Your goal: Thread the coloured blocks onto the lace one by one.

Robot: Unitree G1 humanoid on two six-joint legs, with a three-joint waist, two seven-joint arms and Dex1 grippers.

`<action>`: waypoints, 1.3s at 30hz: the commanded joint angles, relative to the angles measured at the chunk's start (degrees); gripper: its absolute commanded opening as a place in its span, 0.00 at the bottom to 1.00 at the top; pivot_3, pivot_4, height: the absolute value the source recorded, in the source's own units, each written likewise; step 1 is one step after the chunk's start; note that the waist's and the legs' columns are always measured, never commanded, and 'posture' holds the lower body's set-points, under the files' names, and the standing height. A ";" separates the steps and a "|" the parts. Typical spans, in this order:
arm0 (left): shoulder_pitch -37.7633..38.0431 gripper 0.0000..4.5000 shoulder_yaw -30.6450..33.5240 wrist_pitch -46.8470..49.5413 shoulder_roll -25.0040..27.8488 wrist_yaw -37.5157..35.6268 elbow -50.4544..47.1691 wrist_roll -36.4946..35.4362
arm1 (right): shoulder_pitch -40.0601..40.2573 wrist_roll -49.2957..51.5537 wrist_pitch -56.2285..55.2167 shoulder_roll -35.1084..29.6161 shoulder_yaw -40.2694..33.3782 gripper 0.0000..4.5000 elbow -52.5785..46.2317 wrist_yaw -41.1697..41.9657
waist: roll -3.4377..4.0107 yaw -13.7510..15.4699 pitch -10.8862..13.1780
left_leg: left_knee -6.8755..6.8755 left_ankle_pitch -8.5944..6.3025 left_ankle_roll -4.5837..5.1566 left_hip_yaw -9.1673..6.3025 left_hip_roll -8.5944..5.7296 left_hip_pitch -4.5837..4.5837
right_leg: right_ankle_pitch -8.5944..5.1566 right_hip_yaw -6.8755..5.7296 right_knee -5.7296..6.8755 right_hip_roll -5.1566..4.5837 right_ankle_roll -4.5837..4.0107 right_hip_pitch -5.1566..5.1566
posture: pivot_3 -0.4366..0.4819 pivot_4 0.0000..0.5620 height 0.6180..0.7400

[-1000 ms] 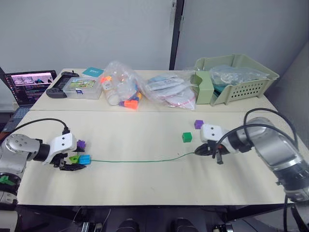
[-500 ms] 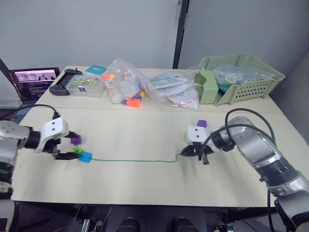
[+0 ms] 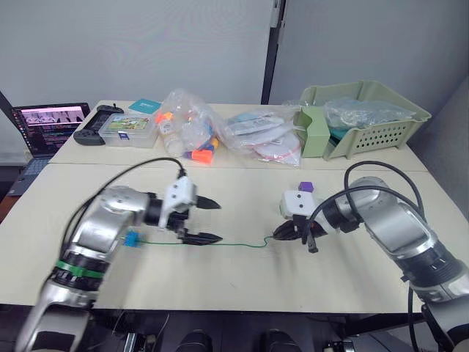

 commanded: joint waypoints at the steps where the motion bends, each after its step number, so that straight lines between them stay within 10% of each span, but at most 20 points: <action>1: -1.78 0.99 -3.22 -2.44 -4.97 3.29 -0.55 2.48 | 0.58 2.04 2.31 -0.92 -2.41 0.00 -2.78 -1.02 | 0.00 0.04 0.00 | 0.00 0.00 0.00 0.00 -0.01 0.02 | 0.00 0.00 0.01 0.00 0.00 0.02 | 0.48 0.27 0.98; 13: -4.67 0.99 -8.99 -4.38 -16.13 6.03 4.63 5.68 | 2.03 3.84 4.99 -3.17 -2.38 0.00 -6.14 -4.21 | 0.00 -0.06 0.00 | 0.03 0.00 0.00 0.00 -0.03 0.02 | 0.00 0.03 -0.01 0.01 0.00 0.04 | 0.48 0.27 0.98; 18: -4.77 0.67 -9.93 -4.54 -16.41 5.33 5.54 6.61 | 2.31 4.34 5.11 -3.57 -2.32 0.00 -6.55 -4.90 | 0.00 0.00 0.00 | 0.04 0.00 0.00 0.00 -0.05 0.02 | 0.00 0.03 -0.03 0.00 0.01 0.06 | 0.48 0.27 0.98; 29: -5.10 0.67 -10.50 -4.30 -17.85 5.87 5.89 7.20 | 2.44 5.09 4.82 -4.19 -2.19 0.00 -6.74 -5.58 | 0.00 0.03 0.00 | 0.05 0.00 0.00 0.00 -0.05 0.02 | 0.00 0.02 -0.04 0.00 0.01 0.07 | 0.48 0.27 0.98; 34: -5.21 0.34 -10.61 -3.93 -17.57 5.45 5.80 7.32 | 2.41 5.49 5.04 -4.48 -2.23 0.00 -7.00 -5.99 | 0.00 0.03 0.00 | 0.05 0.00 0.00 -0.01 -0.05 0.02 | 0.00 0.03 -0.04 -0.01 0.01 0.07 | 0.48 0.27 0.98; 39: -5.29 0.34 -10.52 -3.78 -17.58 5.20 5.88 7.25 | 2.23 5.85 5.32 -4.80 -2.08 0.00 -7.21 -6.30 | 0.00 0.03 0.00 | 0.05 0.00 0.00 -0.01 -0.05 0.02 | 0.00 0.03 -0.04 0.00 0.01 0.07 | 0.48 0.27 0.98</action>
